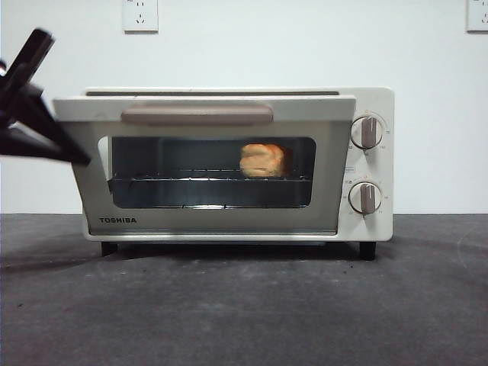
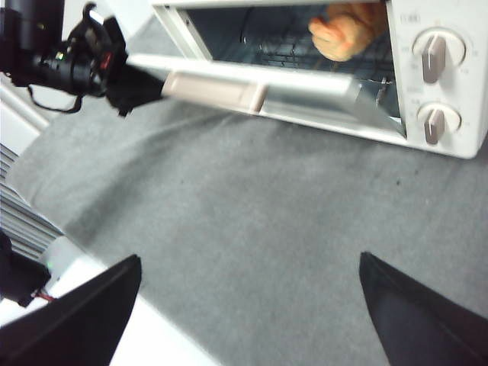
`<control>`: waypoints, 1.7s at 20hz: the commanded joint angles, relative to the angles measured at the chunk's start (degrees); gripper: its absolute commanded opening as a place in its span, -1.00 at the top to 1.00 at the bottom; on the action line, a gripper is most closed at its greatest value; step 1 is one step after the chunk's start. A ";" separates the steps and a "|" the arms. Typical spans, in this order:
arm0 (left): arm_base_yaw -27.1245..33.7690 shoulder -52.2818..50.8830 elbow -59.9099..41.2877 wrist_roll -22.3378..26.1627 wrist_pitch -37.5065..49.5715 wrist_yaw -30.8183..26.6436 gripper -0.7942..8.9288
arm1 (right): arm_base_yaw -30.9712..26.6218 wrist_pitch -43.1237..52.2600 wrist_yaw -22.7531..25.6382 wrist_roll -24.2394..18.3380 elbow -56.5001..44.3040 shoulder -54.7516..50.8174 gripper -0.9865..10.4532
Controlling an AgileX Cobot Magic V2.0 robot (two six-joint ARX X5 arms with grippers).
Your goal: The left arm flap open the oven, the right arm pick bread and place it into oven, the left arm flap close the oven
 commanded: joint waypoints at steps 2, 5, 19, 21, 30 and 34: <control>-0.04 0.63 2.19 -8.90 8.68 -0.63 0.80 | 0.50 2.49 0.17 0.57 0.74 0.13 0.03; -0.04 0.61 3.21 -12.04 12.96 -0.61 0.80 | 0.50 3.19 0.17 0.55 0.74 0.13 0.03; -0.07 -19.30 3.69 10.32 -8.59 -5.62 0.80 | 0.50 3.21 0.20 -0.15 0.74 0.13 0.03; -0.11 -23.78 3.69 13.42 -12.52 -7.82 0.80 | 0.50 3.23 0.20 -0.17 0.74 0.13 0.03; -0.11 -45.81 3.69 20.26 -26.18 -12.50 0.80 | 0.50 3.63 0.20 -1.27 0.74 0.13 0.03; -0.11 -54.71 3.69 24.63 -30.84 -16.94 0.80 | 0.50 3.67 0.20 -2.93 0.74 0.13 0.03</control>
